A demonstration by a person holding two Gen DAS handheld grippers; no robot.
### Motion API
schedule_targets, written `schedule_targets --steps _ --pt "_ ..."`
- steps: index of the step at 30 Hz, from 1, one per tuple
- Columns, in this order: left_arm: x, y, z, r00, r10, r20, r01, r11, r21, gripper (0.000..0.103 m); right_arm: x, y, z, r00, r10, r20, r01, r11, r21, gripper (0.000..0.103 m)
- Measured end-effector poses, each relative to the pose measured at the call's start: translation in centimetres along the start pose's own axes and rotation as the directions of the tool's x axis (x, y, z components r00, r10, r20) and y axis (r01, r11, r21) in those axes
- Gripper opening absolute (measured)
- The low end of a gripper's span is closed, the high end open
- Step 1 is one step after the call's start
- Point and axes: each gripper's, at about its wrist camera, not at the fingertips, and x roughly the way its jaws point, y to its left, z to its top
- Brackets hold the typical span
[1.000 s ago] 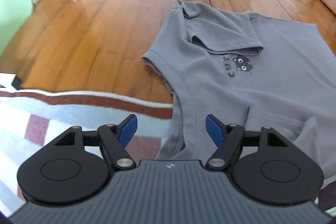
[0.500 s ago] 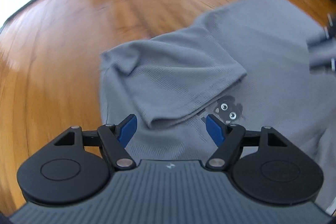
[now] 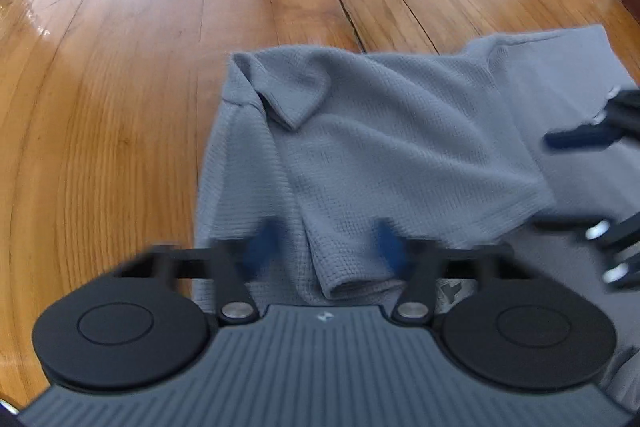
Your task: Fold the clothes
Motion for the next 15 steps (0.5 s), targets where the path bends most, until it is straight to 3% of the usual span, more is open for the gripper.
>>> schedule_targets --steps 1,2,3,4,8,11,12,13,15 --pt "-0.2 -0.6 0.0 1.000 0.008 0.002 -0.008 0.999 0.042 0.016 0.8 0.2 0.0 1.000 -0.007 -0.011 0.007 1.000 -0.010 0.059" --pt "-0.3 -1.2 -0.1 1.000 0.024 0.008 -0.024 0.997 0.079 0.012 1.2 0.5 0.0 0.999 -0.040 0.002 0.040 0.999 -0.037 0.047" --pt "-0.3 -1.7 -0.2 0.999 0.038 0.010 -0.038 0.993 0.113 0.011 1.6 0.8 0.0 0.997 -0.072 0.017 0.073 0.995 -0.064 0.032" --pt "-0.4 -2.1 -0.1 0.999 0.046 0.015 -0.048 0.989 0.137 0.008 1.6 0.8 0.2 0.994 -0.097 0.042 0.100 0.991 -0.087 0.003" --pt "-1.3 -1.0 3.3 0.995 0.060 0.079 -0.067 0.994 0.087 0.002 0.9 -1.2 3.2 0.964 -0.185 0.191 0.203 0.976 -0.079 0.003" --pt "-2.3 0.3 7.1 0.971 0.163 0.177 -0.174 0.983 0.050 0.006 0.4 -5.5 7.9 0.922 -0.286 0.259 0.292 0.956 0.019 0.003" --pt "-2.4 1.0 8.3 0.966 0.174 0.189 -0.181 0.983 0.020 0.007 0.5 -7.3 9.4 0.916 -0.307 0.258 0.298 0.952 0.073 0.003" --pt "-2.5 1.8 9.3 0.967 0.172 0.187 -0.172 0.985 -0.017 0.014 0.7 -9.1 10.8 0.911 -0.323 0.256 0.301 0.946 0.124 0.003" --pt "-2.7 3.0 9.8 0.972 0.144 0.185 -0.132 0.988 -0.076 0.040 1.3 -11.5 11.9 0.919 -0.311 0.243 0.267 0.944 0.195 0.003"
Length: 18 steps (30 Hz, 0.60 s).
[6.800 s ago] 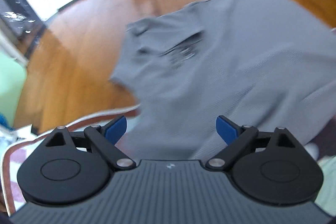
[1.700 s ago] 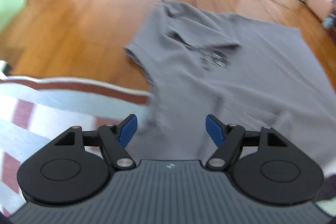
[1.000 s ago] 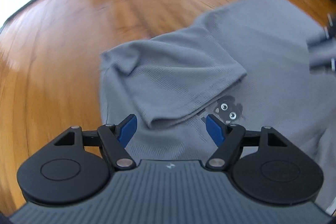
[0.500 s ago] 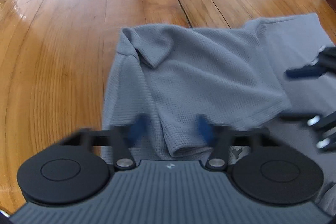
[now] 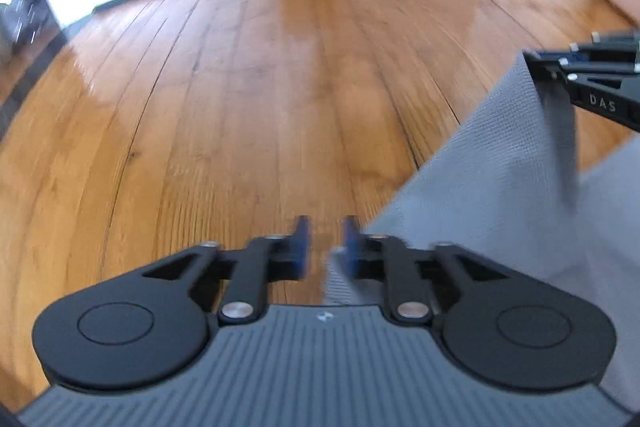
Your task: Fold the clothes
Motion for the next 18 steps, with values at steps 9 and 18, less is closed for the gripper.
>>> schedule_targets --steps 9,18 --pt "2.9 0.2 -6.6 0.988 -0.101 -0.115 0.119 0.980 0.162 0.081 3.1 -4.3 -2.6 0.975 0.132 -0.176 -0.097 0.976 0.196 0.060" --pt "5.3 1.0 -3.1 0.980 -0.111 -0.163 0.120 0.992 0.045 0.007 -1.5 -10.3 -11.0 0.989 0.035 -0.146 0.011 0.953 0.302 0.060"
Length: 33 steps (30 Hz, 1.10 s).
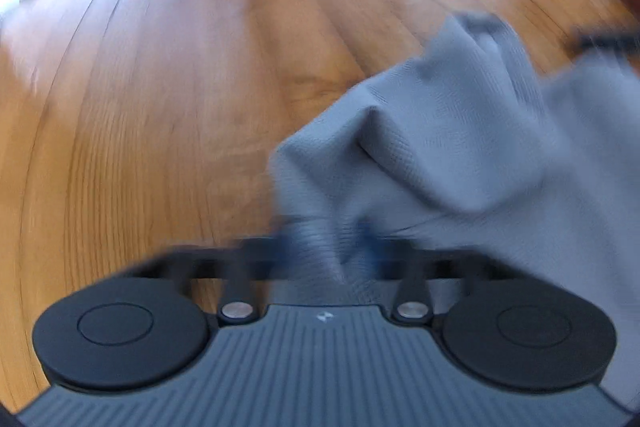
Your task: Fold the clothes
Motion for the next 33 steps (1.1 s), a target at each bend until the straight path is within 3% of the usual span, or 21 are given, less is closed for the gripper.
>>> schedule_targets --steps 3,5,6,8,9,11,12,14,16,18,19,22,24,25,26,27,28,29,30,31,33 --pt "-1.9 2.7 1.3 0.981 0.157 0.113 -0.141 0.980 -0.140 0.009 -1.3 -2.5 -1.6 0.989 -0.144 -0.008 0.143 0.986 -0.085 0.060" --pt "-1.2 5.2 1.1 0.975 0.212 0.063 -0.189 0.946 -0.264 0.010 -2.0 -4.7 -2.5 0.975 -0.221 -0.012 0.219 0.970 -0.101 0.060" --pt "-0.9 6.0 0.8 0.967 0.252 0.033 -0.232 0.929 -0.287 0.009 -2.4 -5.8 -2.9 0.967 -0.253 -0.016 0.251 0.964 -0.091 0.060" --pt "-0.9 6.2 0.2 0.962 0.271 0.030 -0.254 0.933 -0.255 0.012 -3.3 -8.1 -3.4 0.954 -0.299 -0.023 0.298 0.953 -0.055 0.060" --pt "-1.0 5.8 0.1 0.968 0.247 0.041 -0.232 0.945 -0.232 0.015 -3.7 -9.2 -3.6 0.951 -0.308 -0.030 0.307 0.951 -0.028 0.060" --pt "-2.6 4.5 -0.4 0.980 0.181 0.079 -0.164 0.969 -0.183 0.042 -4.4 -11.3 -4.0 0.947 -0.318 -0.046 0.319 0.947 0.030 0.060" --pt "-3.4 3.6 -0.6 0.984 0.143 0.102 -0.126 0.980 -0.156 0.050 -4.6 -12.0 -4.1 0.945 -0.321 -0.057 0.324 0.945 0.049 0.061" --pt "-4.2 1.5 -0.3 0.993 0.017 0.120 -0.007 0.996 -0.087 0.066 -4.5 -13.1 -4.4 0.939 -0.336 -0.076 0.342 0.938 0.066 0.068" --pt "-4.1 -0.3 0.1 0.989 -0.113 0.096 0.120 0.991 -0.062 0.077 -3.8 -14.1 -4.6 0.933 -0.345 -0.101 0.353 0.932 0.078 0.072" --pt "-3.1 -1.5 0.6 0.977 -0.207 0.060 0.212 0.971 -0.108 0.080 -2.5 -14.9 -4.2 0.930 -0.343 -0.133 0.356 0.930 0.092 0.073" --pt "-2.5 -1.8 0.9 0.970 -0.239 0.045 0.243 0.959 -0.148 0.080 -1.8 -15.2 -3.9 0.929 -0.339 -0.145 0.355 0.929 0.104 0.079" --pt "-0.9 -2.1 0.6 0.966 -0.259 0.009 0.253 0.933 -0.256 0.083 -1.2 -15.8 -3.6 0.953 -0.285 -0.107 0.300 0.937 0.178 0.080" --pt "0.8 -2.5 0.9 0.964 -0.264 -0.022 0.245 0.919 -0.310 0.089 -0.9 -15.3 -3.5 0.968 -0.241 -0.065 0.249 0.955 0.161 0.055" --pt "1.7 -2.4 0.9 0.961 -0.274 -0.035 0.245 0.904 -0.350 0.094 -0.9 -14.7 -3.4 0.971 -0.236 -0.044 0.239 0.964 0.114 0.010" --pt "2.5 -2.3 0.8 0.958 -0.284 -0.044 0.245 0.887 -0.390 0.103 -1.0 -14.2 -3.2 0.969 -0.245 -0.033 0.247 0.966 0.081 0.004" --pt "2.7 -2.0 0.8 0.956 -0.294 0.000 0.263 0.856 -0.446 0.103 -1.2 -13.7 -3.1 0.967 -0.254 -0.017 0.254 0.966 0.049 0.004" --pt "2.8 -1.7 0.8 0.953 -0.300 0.041 0.280 0.821 -0.497 0.103 -1.7 -13.3 -3.1 0.964 -0.266 0.018 0.266 0.964 0.024 0.004" --pt "2.9 -1.5 1.2 0.955 -0.293 0.043 0.270 0.801 -0.534 0.094 -2.1 -13.1 -3.1 0.957 -0.289 0.038 0.289 0.957 0.004 0.004" --pt "3.0 -1.4 1.9 0.957 -0.289 0.035 0.263 0.803 -0.535 0.074 -2.4 -12.9 -3.2 0.949 -0.311 0.055 0.312 0.950 -0.014 0.004" --pt "2.9 -1.5 2.9 0.969 -0.247 0.025 0.226 0.837 -0.498 0.002 -2.4 -13.1 -3.3 0.942 -0.332 0.052 0.333 0.943 -0.013 0.004" --pt "2.8 -1.6 4.7 0.987 -0.162 0.013 0.152 0.893 -0.424 0.001 -2.2 -13.6 -3.5 0.926 -0.374 0.044 0.375 0.927 -0.013 0.004"
